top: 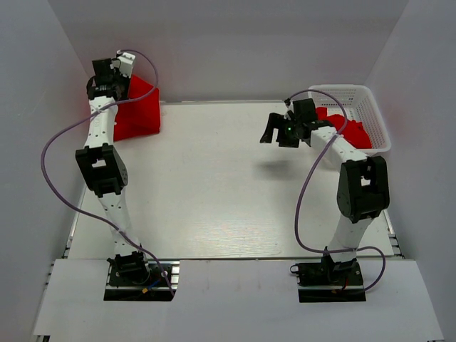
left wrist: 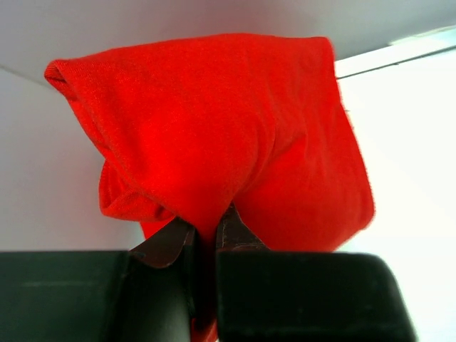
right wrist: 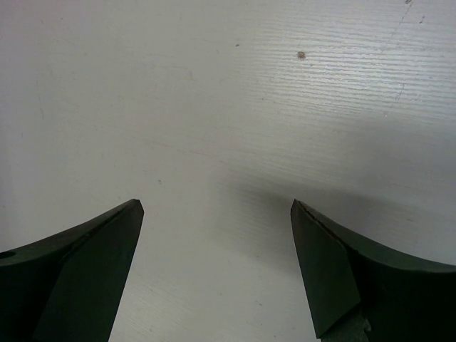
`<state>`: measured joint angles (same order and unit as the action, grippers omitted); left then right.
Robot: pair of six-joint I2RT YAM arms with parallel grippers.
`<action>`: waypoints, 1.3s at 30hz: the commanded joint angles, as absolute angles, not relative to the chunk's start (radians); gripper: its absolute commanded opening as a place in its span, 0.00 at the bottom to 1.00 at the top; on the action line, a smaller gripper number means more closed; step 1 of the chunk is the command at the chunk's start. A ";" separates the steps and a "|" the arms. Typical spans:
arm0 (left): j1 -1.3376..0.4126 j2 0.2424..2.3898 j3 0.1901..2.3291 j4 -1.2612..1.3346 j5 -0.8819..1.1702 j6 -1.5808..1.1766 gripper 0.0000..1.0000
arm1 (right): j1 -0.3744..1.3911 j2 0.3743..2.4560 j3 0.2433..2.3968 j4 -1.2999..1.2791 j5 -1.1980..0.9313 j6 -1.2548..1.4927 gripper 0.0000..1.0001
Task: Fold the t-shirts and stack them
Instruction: Put the neatly folded tshirt into the corner of the board with the left arm
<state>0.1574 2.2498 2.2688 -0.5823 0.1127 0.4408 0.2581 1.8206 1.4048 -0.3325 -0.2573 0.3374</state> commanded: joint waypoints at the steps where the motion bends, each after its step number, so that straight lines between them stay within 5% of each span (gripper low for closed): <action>1: 0.182 2.236 2.269 -0.511 0.061 0.442 0.00 | 0.265 1.848 1.469 -0.354 -0.256 0.341 0.90; 11: 0.201 2.310 2.250 -0.451 -0.054 0.433 0.02 | 0.270 1.885 1.531 -0.390 -0.224 0.336 0.90; 12: 0.201 2.310 2.250 -0.451 -0.078 0.433 0.13 | 0.267 1.885 1.535 -0.394 -0.218 0.336 0.90; 13: 0.201 2.321 2.250 -0.451 -0.096 0.433 0.78 | 0.268 1.884 1.540 -0.397 -0.215 0.337 0.90; 14: 0.201 2.332 2.250 -0.439 -0.141 0.423 0.95 | 0.268 1.887 1.545 -0.400 -0.210 0.336 0.90; 15: 0.201 2.332 2.250 -0.439 -0.167 0.423 1.00 | 0.270 1.888 1.548 -0.402 -0.210 0.336 0.90; 28: 0.181 2.257 2.244 -0.440 -0.123 0.361 1.00 | 0.281 1.841 1.523 -0.400 -0.207 0.318 0.90; 33: 0.163 2.178 2.197 -0.520 0.112 0.213 1.00 | 0.276 1.784 1.462 -0.370 -0.235 0.314 0.90; 39: 0.016 2.056 1.987 -0.496 0.181 0.048 1.00 | 0.278 1.675 1.225 -0.229 -0.264 0.353 0.90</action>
